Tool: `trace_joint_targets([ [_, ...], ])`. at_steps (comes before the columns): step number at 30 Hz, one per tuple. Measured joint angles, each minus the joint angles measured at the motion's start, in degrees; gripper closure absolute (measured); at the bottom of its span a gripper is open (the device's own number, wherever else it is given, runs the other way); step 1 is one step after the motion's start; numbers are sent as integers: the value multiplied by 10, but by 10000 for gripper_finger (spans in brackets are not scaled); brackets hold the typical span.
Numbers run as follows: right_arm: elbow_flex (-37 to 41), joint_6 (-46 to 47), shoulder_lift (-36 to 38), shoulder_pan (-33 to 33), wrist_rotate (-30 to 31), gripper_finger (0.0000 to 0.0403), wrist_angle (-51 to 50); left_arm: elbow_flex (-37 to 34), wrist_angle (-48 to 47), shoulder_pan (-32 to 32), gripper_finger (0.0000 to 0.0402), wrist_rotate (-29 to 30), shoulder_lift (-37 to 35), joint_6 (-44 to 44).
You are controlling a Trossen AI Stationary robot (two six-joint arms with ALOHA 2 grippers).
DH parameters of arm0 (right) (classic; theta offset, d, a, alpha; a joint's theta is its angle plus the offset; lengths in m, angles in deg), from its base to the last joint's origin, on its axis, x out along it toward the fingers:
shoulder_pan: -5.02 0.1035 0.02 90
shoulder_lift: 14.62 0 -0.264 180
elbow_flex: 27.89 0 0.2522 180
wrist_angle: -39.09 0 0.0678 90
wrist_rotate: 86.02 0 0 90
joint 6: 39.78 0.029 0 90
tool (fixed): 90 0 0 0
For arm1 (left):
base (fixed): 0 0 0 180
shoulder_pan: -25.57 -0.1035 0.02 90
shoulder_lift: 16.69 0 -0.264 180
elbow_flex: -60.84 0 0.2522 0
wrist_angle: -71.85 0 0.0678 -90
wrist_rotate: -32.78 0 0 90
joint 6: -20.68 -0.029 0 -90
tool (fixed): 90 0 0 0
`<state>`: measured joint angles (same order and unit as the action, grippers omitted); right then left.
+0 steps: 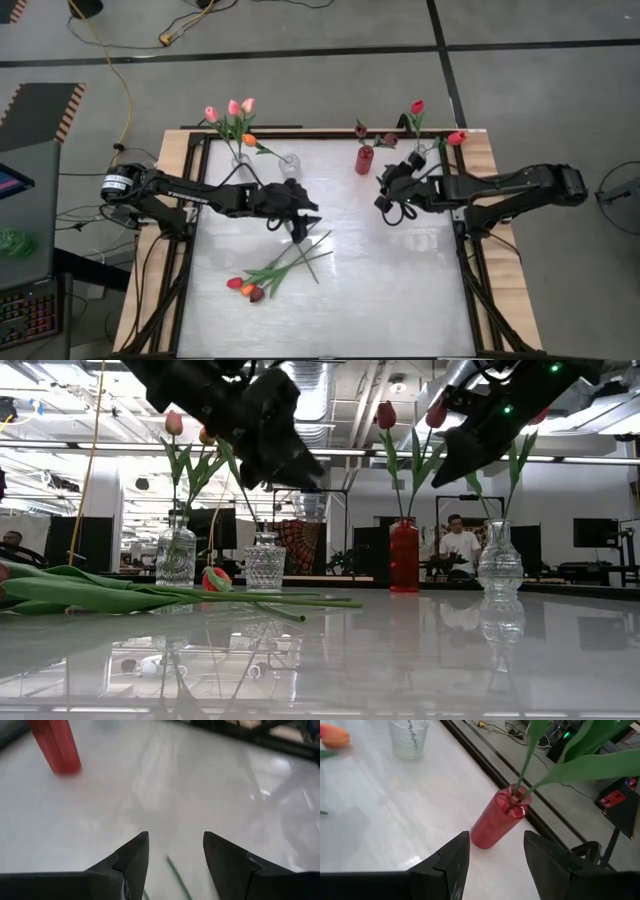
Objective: Sort flowers into vase by color
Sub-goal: Put the pink flower into the right transparent vase
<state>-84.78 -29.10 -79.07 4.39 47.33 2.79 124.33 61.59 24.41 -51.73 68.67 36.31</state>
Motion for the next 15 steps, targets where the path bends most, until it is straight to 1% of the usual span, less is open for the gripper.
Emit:
trace_joint_targets([
  [6,0,0,0,21,-1,188,0,0,-96,2,226,-61,0,49],
  [10,0,0,0,37,-1,188,5,0,-147,20,226,-102,0,52],
  [12,0,0,0,45,-1,188,8,0,-160,37,226,-113,0,52],
  [15,0,0,0,58,-8,188,14,0,-168,67,226,-113,0,52],
])
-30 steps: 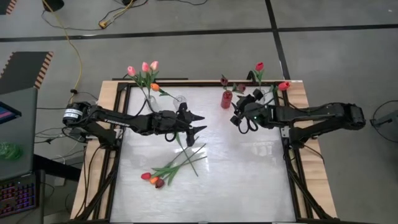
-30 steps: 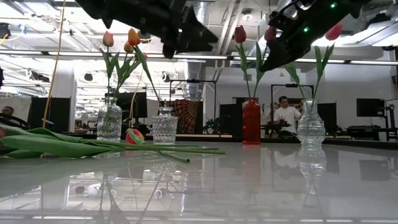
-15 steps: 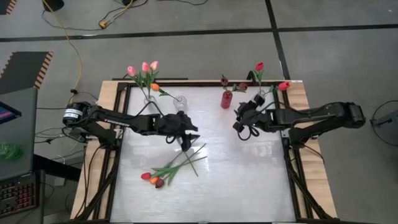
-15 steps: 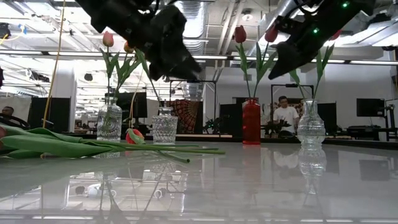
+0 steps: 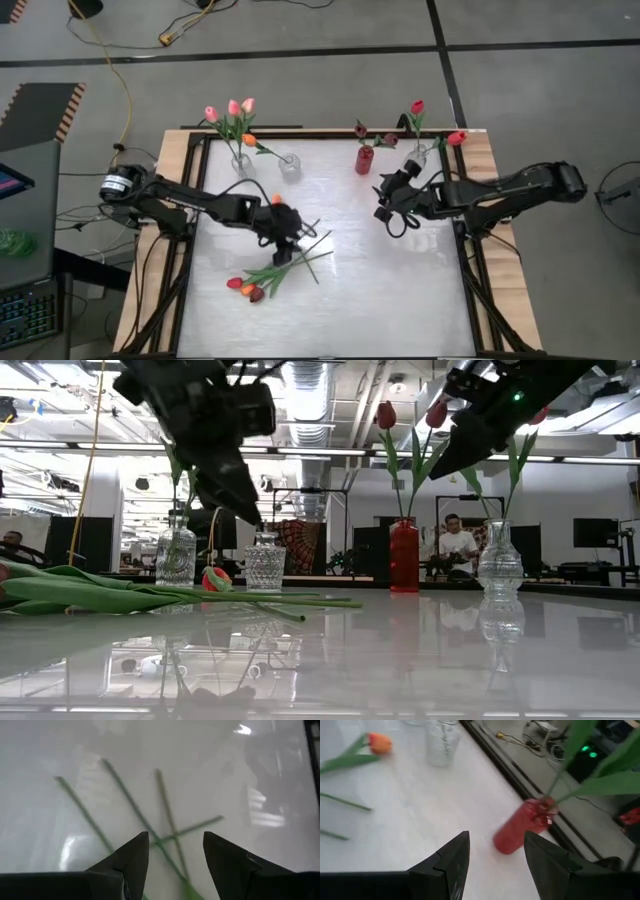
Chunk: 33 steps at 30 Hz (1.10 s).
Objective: Sort flowers into vase by color
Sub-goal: Put the pink flower into the right transparent vase
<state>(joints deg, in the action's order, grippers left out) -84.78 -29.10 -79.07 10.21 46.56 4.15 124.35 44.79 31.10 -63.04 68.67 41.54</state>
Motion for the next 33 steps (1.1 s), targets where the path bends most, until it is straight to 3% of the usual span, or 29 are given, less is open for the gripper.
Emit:
trace_joint_targets([
  [9,0,0,0,28,-126,188,39,0,-3,89,226,90,0,44],
  [13,0,0,0,40,-154,188,62,0,10,115,226,140,4,58],
  [18,0,0,0,55,-156,188,79,0,76,128,226,141,52,44],
  [33,0,0,-1,61,-156,188,85,0,90,124,226,152,152,38],
])
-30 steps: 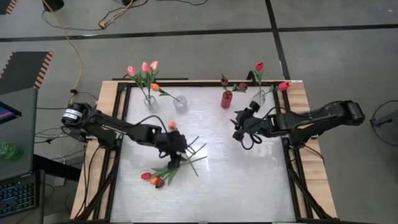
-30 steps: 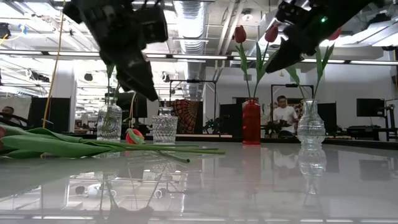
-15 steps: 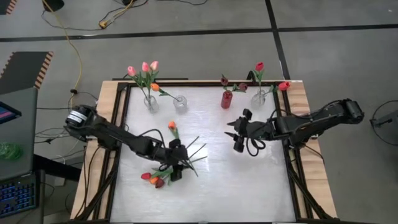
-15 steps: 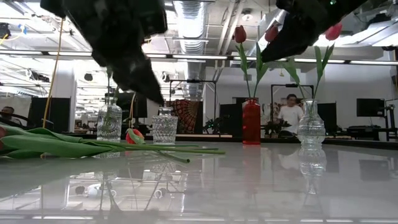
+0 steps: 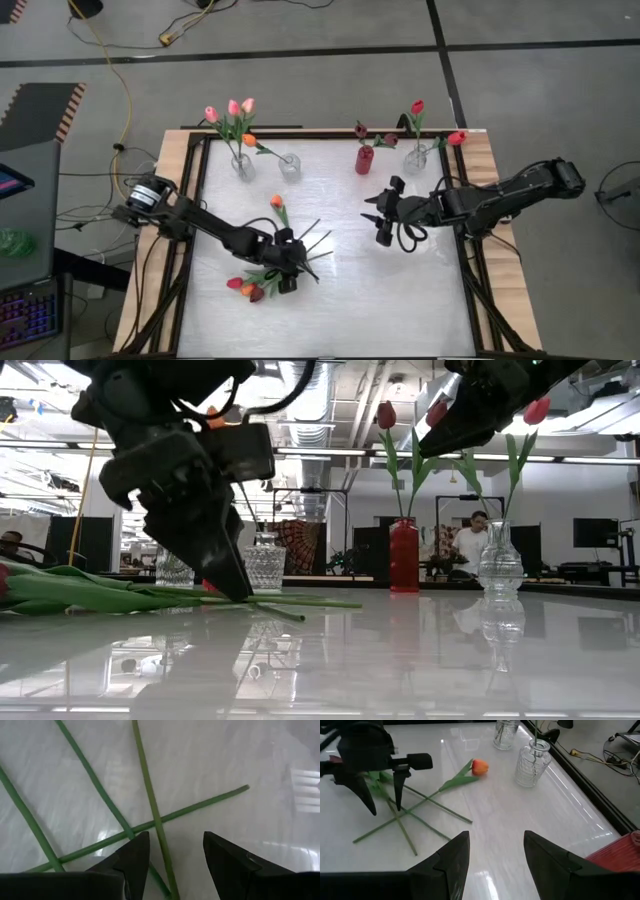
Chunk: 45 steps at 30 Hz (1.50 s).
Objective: Sort flowers into vase by color
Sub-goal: Put the pink flower into the right transparent vase
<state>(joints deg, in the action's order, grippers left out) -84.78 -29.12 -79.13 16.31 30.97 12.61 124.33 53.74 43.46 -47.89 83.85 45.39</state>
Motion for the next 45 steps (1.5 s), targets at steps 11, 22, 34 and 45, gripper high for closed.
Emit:
trace_joint_targets([
  [11,0,0,0,0,0,188,0,0,-13,0,256,6,0,0],
  [22,0,0,0,0,0,188,0,0,-15,0,354,6,0,0],
  [34,0,-1,0,0,0,188,-1,0,-13,-21,397,-2,0,27],
  [45,0,-1,0,-1,0,188,-1,0,29,-81,401,-131,-1,119],
])
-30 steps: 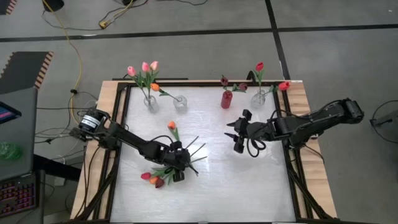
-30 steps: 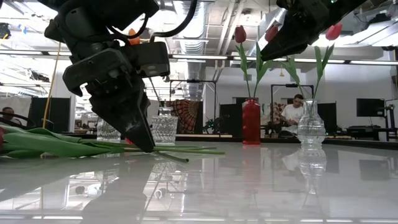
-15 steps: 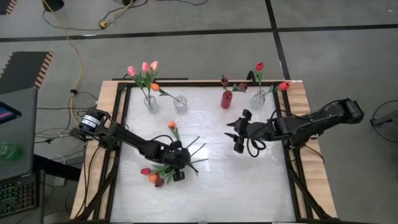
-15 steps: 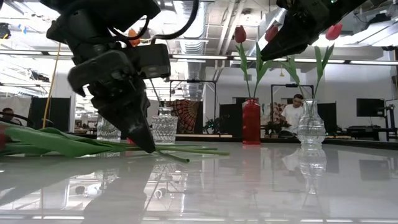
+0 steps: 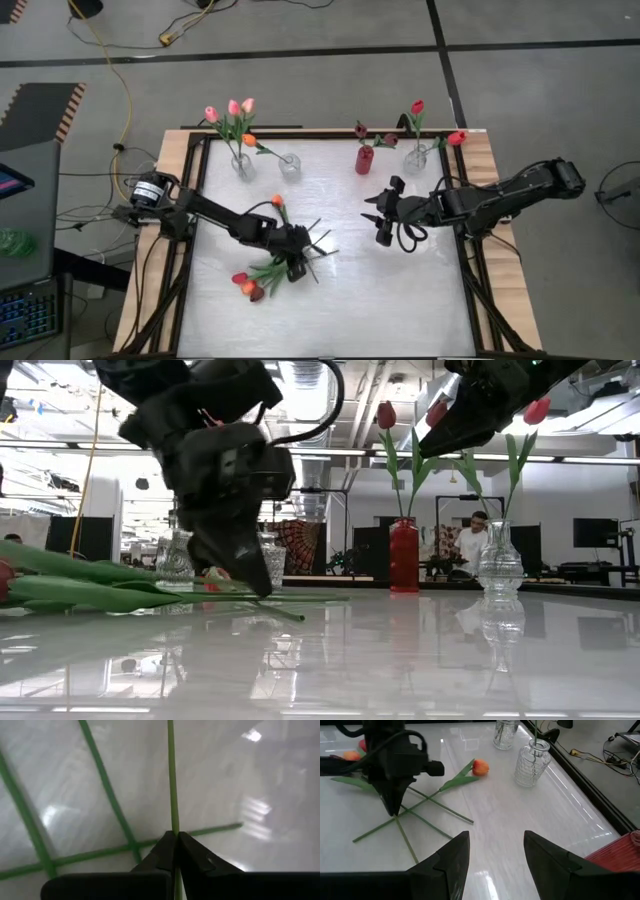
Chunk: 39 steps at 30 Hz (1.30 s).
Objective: Sort flowers into vase by color
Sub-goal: Put the pink flower into the right transparent vase
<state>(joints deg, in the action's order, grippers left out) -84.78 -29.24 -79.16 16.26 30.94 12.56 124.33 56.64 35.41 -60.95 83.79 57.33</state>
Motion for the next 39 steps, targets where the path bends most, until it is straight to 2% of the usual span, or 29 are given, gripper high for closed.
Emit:
trace_joint_targets([
  [6,0,-5,0,0,-4,188,0,0,64,-41,401,-60,0,36],
  [12,0,-29,0,5,-58,188,1,0,122,-84,401,-81,0,88],
  [16,0,-65,0,26,-62,188,17,0,163,-106,401,-84,0,130],
  [23,0,-208,-21,77,-62,188,89,0,232,-129,401,-85,0,203],
  [29,0,-376,-100,102,-58,188,202,0,299,-137,401,-84,-1,261],
  [34,-2,-493,-171,109,-9,189,326,0,322,-137,401,-83,-1,276],
  [39,-35,-542,-231,109,-9,198,343,0,325,-137,401,-78,-1,277],
])
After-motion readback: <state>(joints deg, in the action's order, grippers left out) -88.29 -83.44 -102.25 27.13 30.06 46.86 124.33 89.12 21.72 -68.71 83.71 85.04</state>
